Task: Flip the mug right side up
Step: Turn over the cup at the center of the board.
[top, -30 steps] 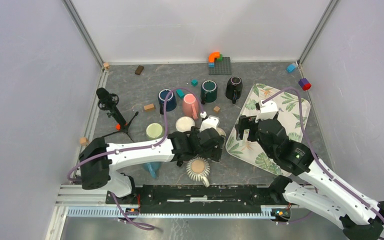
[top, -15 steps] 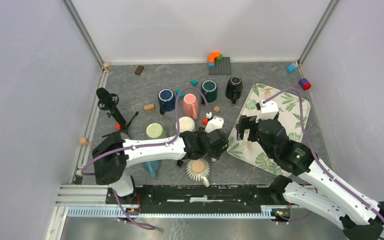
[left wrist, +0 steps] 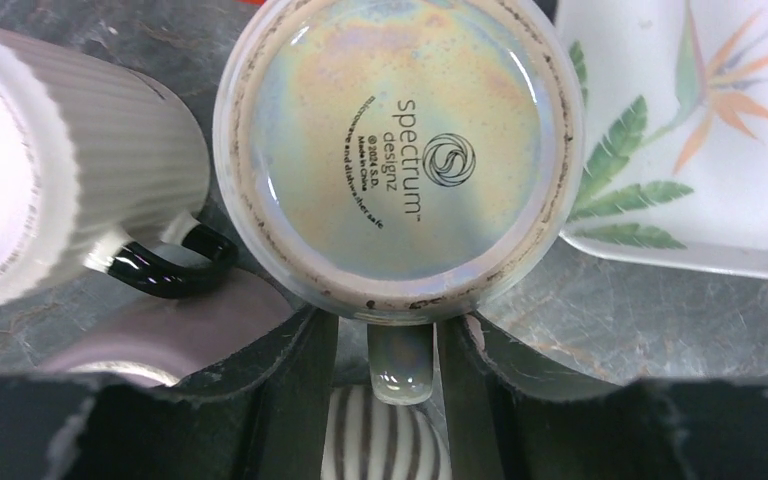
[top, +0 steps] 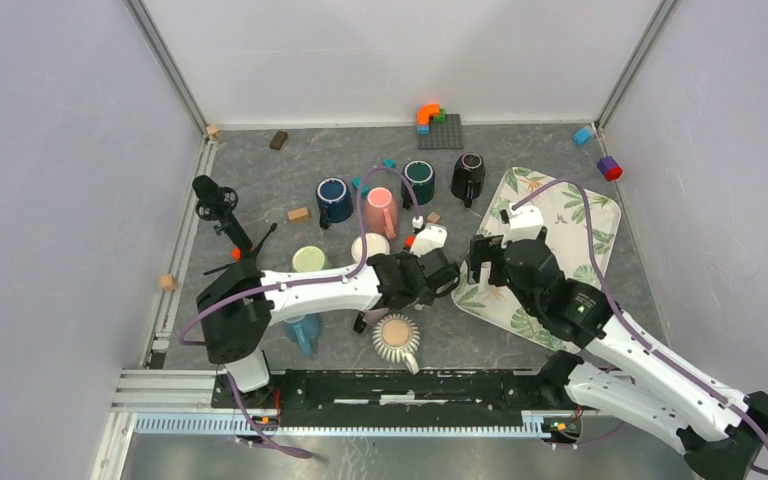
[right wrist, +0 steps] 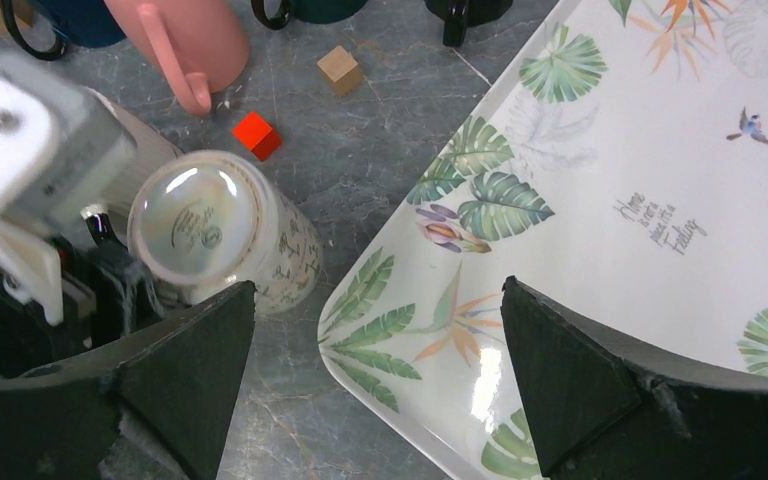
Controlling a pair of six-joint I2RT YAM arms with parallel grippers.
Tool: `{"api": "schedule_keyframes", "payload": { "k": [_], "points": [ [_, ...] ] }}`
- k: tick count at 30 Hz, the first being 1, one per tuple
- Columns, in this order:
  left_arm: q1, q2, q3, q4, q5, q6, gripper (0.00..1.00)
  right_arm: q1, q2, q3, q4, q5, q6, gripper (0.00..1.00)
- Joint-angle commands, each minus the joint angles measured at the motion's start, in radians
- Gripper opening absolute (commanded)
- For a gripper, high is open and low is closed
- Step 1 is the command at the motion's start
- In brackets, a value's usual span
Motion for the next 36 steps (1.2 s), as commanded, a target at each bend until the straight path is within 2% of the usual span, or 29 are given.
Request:
{"api": "schedule_keyframes", "payload": {
  "k": [1,18,21,29,36],
  "points": [
    [0.048,0.015,0.046,0.041,-0.040,0.065,0.48,-0.001,0.002,-0.023,0.056,-0.013,0.017,0.98],
    [0.122,0.070,0.064,0.091,0.056,0.145,0.44,-0.002,-0.044,-0.138,0.079,-0.062,0.085,0.98],
    [0.126,0.077,0.072,0.095,0.065,0.157,0.38,-0.001,-0.055,-0.157,0.086,-0.073,0.093,0.98],
    [0.128,0.052,0.087,0.110,0.077,0.191,0.02,-0.001,-0.091,-0.238,0.165,-0.165,0.140,0.98],
    [0.133,-0.062,0.079,0.177,0.092,0.215,0.02,-0.001,-0.146,-0.322,0.320,-0.281,0.176,0.98]
  ]
}}
